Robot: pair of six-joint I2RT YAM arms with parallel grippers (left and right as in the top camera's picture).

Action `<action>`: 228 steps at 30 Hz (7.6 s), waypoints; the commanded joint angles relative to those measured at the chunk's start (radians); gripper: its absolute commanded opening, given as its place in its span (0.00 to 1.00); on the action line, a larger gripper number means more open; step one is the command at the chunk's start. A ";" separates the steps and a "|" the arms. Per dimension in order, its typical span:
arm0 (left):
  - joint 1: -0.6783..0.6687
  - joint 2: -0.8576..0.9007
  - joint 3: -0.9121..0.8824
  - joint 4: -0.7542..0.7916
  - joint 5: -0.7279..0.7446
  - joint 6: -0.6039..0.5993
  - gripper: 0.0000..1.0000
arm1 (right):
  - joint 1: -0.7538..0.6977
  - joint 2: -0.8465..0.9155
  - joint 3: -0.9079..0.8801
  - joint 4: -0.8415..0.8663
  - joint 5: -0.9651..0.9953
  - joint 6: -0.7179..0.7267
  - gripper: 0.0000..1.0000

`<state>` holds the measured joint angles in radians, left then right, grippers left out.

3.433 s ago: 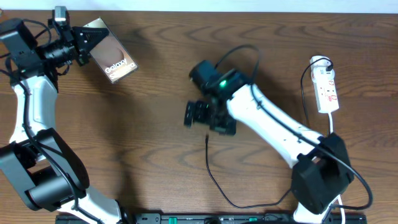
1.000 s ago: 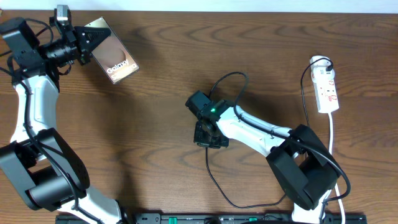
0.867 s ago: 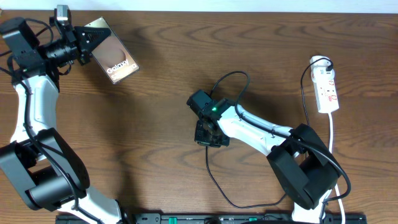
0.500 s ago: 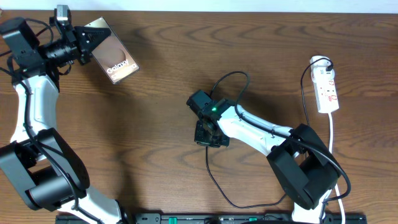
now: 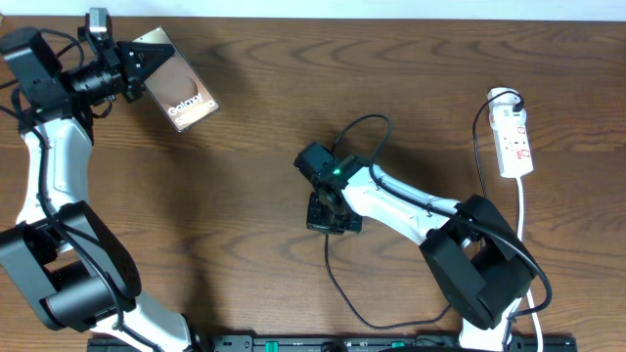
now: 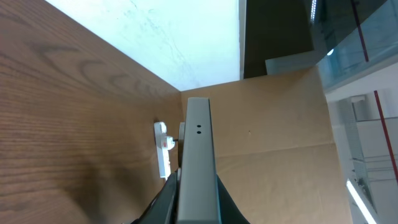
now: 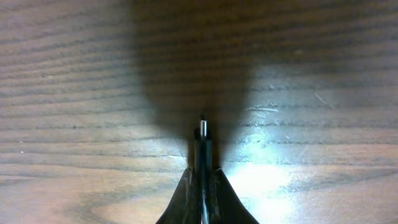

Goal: Plug charger to phone and switch on socket
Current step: 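Lower the right gripper over the black cable's plug end, then grasp the cable plug with the right gripper and lift it, then move the held plug toward the phone's bottom port, then push the plug into the phone's bottom port with the right gripper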

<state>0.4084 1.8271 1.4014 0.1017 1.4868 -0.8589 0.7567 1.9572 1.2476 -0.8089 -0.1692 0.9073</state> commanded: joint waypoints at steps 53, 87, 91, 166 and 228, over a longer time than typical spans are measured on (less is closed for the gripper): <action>-0.006 -0.001 0.008 0.005 0.085 0.021 0.08 | -0.101 0.025 -0.031 1.197 -1.225 -0.228 0.01; -0.172 -0.001 0.008 0.006 0.085 0.171 0.07 | -0.179 0.025 -0.031 1.509 -1.191 -0.139 0.01; -0.172 -0.001 0.008 0.006 0.085 0.171 0.07 | -0.179 0.025 -0.031 1.509 -1.193 -0.154 0.01; -0.238 -0.001 0.008 0.013 0.085 0.212 0.07 | -0.228 0.026 -0.031 1.464 -1.154 -0.238 0.01; -0.264 -0.001 0.008 0.013 0.085 0.186 0.08 | -0.225 0.026 -0.031 1.464 -1.127 -0.212 0.01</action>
<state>0.1543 1.8271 1.4010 0.1120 1.5352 -0.6762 0.5369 1.9884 1.2114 0.6510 -1.3331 0.6865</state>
